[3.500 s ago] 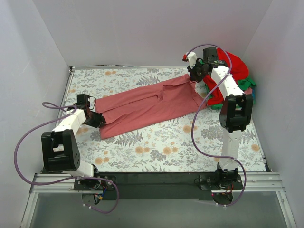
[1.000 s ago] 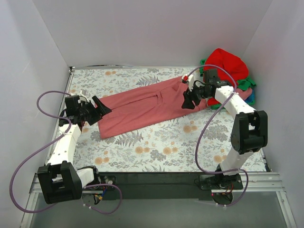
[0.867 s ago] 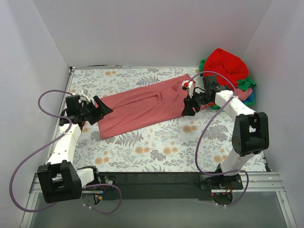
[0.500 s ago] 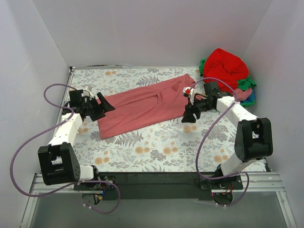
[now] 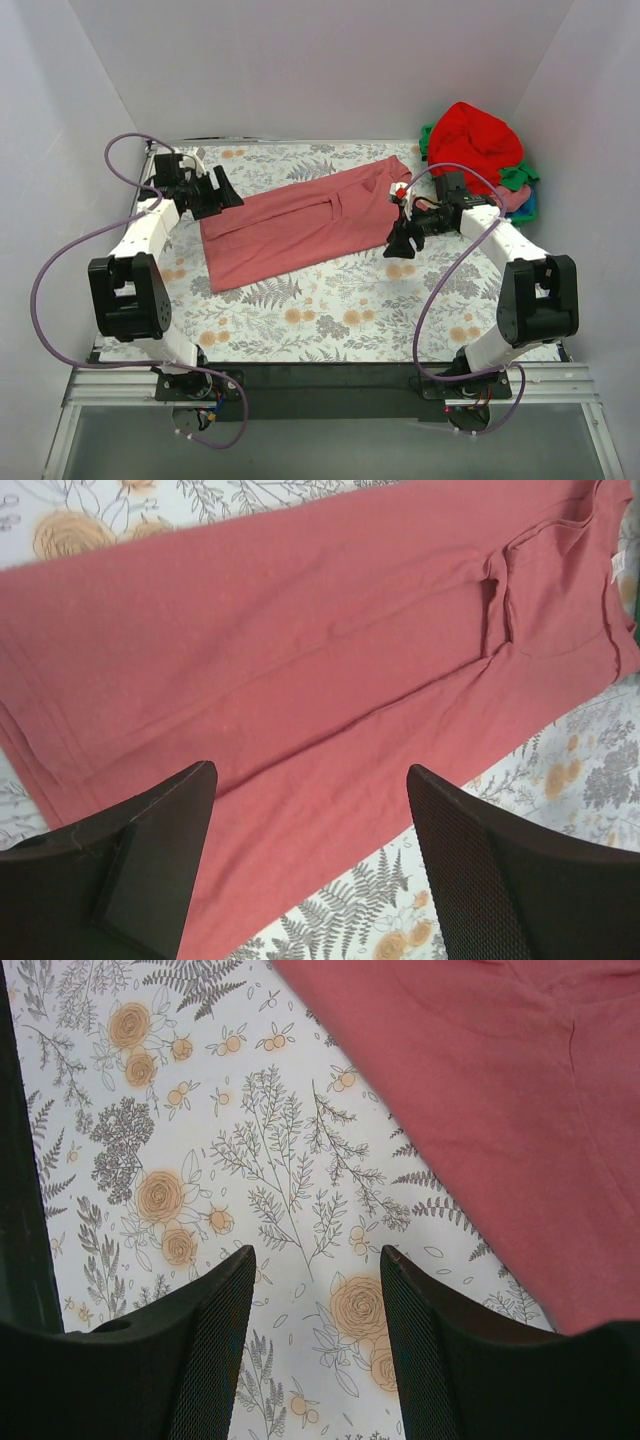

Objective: Fold and stack the t-shirts
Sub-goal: Fold the tshirt

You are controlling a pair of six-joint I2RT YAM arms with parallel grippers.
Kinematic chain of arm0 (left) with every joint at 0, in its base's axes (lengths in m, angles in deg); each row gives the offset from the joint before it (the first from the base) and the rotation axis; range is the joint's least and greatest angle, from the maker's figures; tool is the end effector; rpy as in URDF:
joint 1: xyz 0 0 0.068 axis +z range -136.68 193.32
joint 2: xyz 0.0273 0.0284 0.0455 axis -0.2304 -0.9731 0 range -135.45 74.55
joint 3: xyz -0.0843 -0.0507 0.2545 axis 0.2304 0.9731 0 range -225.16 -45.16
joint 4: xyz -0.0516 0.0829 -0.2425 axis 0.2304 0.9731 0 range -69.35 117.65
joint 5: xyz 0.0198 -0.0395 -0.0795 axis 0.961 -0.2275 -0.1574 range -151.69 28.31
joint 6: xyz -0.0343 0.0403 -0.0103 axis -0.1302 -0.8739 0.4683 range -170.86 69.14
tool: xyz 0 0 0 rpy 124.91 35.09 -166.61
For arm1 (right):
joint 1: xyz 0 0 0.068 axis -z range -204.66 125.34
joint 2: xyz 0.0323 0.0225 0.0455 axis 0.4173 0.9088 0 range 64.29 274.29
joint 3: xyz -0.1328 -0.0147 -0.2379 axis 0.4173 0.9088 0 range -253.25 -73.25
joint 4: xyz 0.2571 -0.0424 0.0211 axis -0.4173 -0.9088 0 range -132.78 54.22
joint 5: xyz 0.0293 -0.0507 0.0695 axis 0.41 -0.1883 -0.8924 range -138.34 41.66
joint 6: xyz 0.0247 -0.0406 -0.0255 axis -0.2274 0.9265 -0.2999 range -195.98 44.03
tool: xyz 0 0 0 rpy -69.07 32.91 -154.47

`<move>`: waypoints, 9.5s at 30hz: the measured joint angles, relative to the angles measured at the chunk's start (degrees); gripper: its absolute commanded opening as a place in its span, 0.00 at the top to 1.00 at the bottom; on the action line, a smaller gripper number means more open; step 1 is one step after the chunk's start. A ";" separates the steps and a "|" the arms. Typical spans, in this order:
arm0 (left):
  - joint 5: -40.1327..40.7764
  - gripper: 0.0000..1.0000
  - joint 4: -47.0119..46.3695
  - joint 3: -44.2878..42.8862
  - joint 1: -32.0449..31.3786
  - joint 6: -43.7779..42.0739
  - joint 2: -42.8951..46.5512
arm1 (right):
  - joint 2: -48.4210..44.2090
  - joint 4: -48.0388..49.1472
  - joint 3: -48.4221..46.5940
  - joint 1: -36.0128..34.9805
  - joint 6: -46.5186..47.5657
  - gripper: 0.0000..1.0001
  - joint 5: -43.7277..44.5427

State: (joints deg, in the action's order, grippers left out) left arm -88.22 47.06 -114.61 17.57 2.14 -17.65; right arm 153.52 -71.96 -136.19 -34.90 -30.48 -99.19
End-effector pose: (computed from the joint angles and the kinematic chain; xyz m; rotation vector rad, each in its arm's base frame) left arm 0.3487 0.0100 0.2579 -1.0137 2.3198 -0.9289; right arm 0.2974 0.0818 0.2372 -1.3079 1.9024 0.8689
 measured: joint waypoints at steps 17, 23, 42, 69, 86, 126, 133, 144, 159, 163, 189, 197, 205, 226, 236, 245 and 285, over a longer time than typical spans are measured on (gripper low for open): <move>1.99 0.20 -2.29 -4.28 -0.74 -21.16 -8.48 | -0.48 0.02 0.07 0.55 1.20 0.41 -1.53; 1.99 0.23 -3.02 -6.56 -0.74 -26.77 -12.39 | -0.48 0.00 0.07 0.76 1.22 0.41 -1.88; 5.14 0.34 -1.40 -20.87 -2.08 -33.09 -30.38 | 0.52 -1.18 0.07 0.85 1.40 0.41 -2.25; 15.50 1.00 -2.25 -12.70 -1.90 -25.62 -25.86 | 1.68 -1.60 0.07 1.05 1.44 0.41 -2.25; 40.46 0.25 5.38 6.40 0.72 -1.51 -1.22 | 1.68 -1.86 0.04 1.92 1.16 0.41 -1.95; 4.17 0.34 0.15 -47.08 -16.09 -7.17 -48.04 | 2.64 -1.81 -0.39 5.46 -1.75 0.41 -0.28; 4.57 0.47 -0.07 -47.52 -16.33 -8.46 -48.70 | 3.17 -1.81 -0.39 5.46 -1.77 0.41 -0.28; 4.63 0.98 1.44 -47.23 -16.63 -9.07 -48.96 | 3.37 -1.81 -0.57 5.46 -1.79 0.41 -0.26; 2.62 1.00 -3.39 -25.29 -5.79 3.28 -36.79 | 3.56 -1.81 -0.72 5.46 -1.84 0.42 -0.26; 3.45 0.73 -4.87 -21.31 0.87 7.34 -34.53 | 3.56 -1.81 -0.72 5.46 -1.84 0.42 -0.24; 12.85 0.18 -8.70 4.24 2.86 9.03 19.78 | 12.20 6.25 -7.82 -45.68 25.77 0.34 17.57; 15.65 0.18 -4.33 6.12 2.86 8.41 28.46 | 22.21 13.22 -14.88 -54.01 24.57 0.38 26.43; 16.04 0.18 -2.54 6.21 2.86 8.33 30.64 | 27.26 17.03 -20.37 -56.63 22.82 0.41 30.18; 16.68 0.18 -0.70 6.21 2.86 7.30 32.00 | 29.88 23.52 -18.29 -58.45 22.25 0.99 34.07; 14.91 0.18 -0.76 6.23 2.86 6.84 32.00 | 14.84 19.96 0.59 -51.49 28.50 0.99 32.50; 2.82 0.19 -3.82 7.61 2.75 9.40 25.62 | 0.24 9.31 14.23 -36.68 35.98 0.98 33.48; 11.19 0.72 5.09 -40.09 -5.86 13.22 -43.23 | -6.21 7.32 5.88 -7.91 7.93 0.41 11.61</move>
State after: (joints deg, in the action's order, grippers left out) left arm -77.03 52.16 -154.70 11.71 15.36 -60.89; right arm 147.32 -64.64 -130.31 -42.81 -22.55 -87.58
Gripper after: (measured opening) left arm 0.358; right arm 0.595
